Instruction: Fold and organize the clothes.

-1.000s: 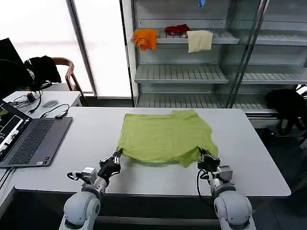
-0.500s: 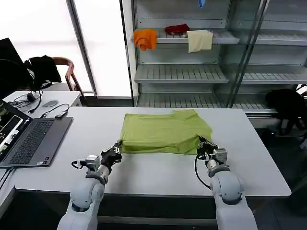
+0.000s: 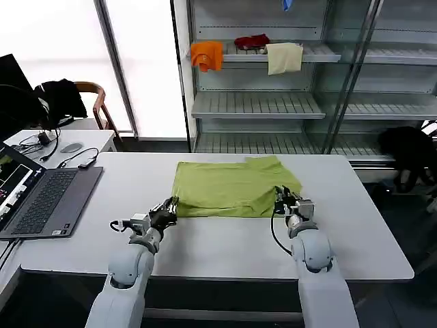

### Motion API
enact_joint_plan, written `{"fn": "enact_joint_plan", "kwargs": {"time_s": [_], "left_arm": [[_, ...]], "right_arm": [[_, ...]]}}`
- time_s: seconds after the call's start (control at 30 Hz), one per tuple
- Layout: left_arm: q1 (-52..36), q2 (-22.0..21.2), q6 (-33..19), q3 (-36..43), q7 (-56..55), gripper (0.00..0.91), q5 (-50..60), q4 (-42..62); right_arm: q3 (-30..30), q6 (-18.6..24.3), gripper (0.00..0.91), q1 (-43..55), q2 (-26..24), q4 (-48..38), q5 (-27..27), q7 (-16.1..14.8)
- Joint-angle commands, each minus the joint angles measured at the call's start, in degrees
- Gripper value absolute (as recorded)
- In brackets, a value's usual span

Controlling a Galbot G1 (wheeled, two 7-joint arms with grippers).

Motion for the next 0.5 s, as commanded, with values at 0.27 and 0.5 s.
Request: {"fn": "enact_joint_plan", "kwargs": {"time_s": [0.27,0.5], "left_arm": [[-0.7,0.5,0.5,-0.7,-0.2,0.907,0.4,-1.3],[2.6,1.3,3.9,-1.1,-0.2,0.907,-1.1,-4.0]], "right_arm": [[0.8,-2.4,0.907,5.1,-0.7,-3.7,1.4,0.3],[2.4,-2.9,0.907,-6.5,-4.8,7.2,1.2,-2.9]]}}
